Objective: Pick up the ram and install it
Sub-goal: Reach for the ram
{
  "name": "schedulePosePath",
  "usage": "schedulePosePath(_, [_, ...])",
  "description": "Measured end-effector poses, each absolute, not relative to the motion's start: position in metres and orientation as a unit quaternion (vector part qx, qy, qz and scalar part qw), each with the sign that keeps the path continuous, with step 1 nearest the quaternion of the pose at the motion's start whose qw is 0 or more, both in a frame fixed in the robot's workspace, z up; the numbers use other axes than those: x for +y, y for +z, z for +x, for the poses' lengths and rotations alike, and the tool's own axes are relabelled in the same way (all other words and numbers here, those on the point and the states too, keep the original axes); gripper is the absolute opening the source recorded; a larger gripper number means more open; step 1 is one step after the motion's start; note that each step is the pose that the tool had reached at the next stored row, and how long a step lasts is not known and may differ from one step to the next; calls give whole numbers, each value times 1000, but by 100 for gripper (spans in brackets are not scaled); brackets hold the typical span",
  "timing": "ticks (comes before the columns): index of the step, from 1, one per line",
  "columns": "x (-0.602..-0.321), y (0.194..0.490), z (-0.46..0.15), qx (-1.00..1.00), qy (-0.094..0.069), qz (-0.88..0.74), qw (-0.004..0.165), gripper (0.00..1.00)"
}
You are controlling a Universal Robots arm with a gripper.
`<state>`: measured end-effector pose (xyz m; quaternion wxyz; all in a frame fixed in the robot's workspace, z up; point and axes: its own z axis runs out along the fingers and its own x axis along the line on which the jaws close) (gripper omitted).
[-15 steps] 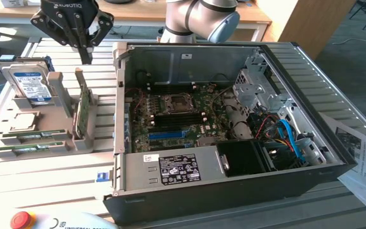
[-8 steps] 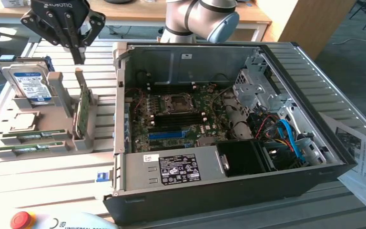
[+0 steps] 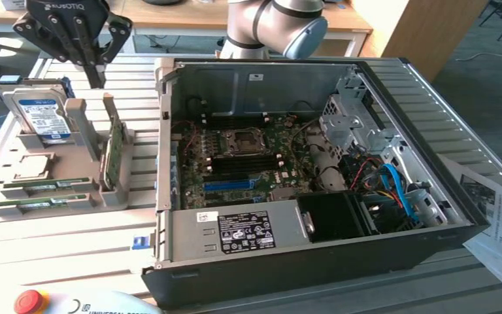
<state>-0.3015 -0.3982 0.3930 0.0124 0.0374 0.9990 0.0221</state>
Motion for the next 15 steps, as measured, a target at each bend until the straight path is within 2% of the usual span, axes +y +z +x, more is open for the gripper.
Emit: schedulePosePath(15, [-398,393,-329,999,22,37,12,11])
